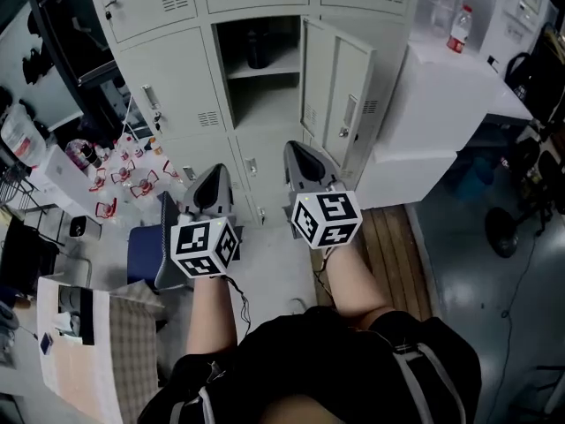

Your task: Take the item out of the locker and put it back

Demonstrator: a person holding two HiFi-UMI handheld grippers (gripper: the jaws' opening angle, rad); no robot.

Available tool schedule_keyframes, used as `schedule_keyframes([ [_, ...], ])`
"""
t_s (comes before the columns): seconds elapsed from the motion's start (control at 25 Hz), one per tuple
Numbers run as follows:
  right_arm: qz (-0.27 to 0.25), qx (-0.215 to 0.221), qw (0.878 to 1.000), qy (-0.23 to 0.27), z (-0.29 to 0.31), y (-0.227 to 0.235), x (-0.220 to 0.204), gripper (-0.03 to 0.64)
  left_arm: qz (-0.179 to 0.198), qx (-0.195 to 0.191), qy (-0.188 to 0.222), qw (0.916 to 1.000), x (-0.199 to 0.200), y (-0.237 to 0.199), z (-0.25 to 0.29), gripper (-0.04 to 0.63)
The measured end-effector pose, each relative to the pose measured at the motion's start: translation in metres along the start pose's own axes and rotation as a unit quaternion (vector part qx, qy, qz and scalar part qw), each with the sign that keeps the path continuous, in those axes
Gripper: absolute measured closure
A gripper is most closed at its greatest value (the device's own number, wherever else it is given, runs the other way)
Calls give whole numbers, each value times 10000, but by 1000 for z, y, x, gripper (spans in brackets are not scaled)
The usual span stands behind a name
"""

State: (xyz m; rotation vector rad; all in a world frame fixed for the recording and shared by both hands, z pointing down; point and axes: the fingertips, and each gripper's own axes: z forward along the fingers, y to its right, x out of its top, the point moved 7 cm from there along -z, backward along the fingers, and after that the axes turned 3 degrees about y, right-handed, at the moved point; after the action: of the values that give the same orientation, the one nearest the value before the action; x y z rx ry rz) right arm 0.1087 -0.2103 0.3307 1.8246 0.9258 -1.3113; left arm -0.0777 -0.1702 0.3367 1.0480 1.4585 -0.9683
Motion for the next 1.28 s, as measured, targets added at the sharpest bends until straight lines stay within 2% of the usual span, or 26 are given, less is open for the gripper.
schedule_keyframes([
  [0.16, 59, 14, 10000, -74, 41, 26, -6, 600, -8, 27, -88, 10000, -5, -11, 45, 583],
  [0.44, -183, 69, 9996, -199, 84, 36, -18, 600, -11, -34, -105, 9999, -10, -31, 92, 583],
  [0.6, -265, -6, 9996, -89, 106, 38, -18, 600, 69, -192, 10, 9998, -6, -41, 112, 583],
  [0.72, -315, -80, 9993, 189, 126, 38, -16, 604, 78, -225, 53, 9997, -2, -53, 121, 583],
  [0.76, -328, -37, 9990, 287, 135, 38, -15, 409, 90, -225, 64, 9997, -1, -57, 124, 583],
  [0.8, -327, -15, 9988, 361, 143, 38, -14, 300, 99, -223, 77, 9997, 0, -62, 126, 583],
  [0.96, -335, -235, 9980, 473, 177, 44, -9, 222, 83, -147, 104, 9998, 1, -85, 134, 583],
  [1.28, -653, -689, 9948, 375, 267, 69, -6, 189, 45, 4, 98, 9999, -4, -123, 143, 583],
])
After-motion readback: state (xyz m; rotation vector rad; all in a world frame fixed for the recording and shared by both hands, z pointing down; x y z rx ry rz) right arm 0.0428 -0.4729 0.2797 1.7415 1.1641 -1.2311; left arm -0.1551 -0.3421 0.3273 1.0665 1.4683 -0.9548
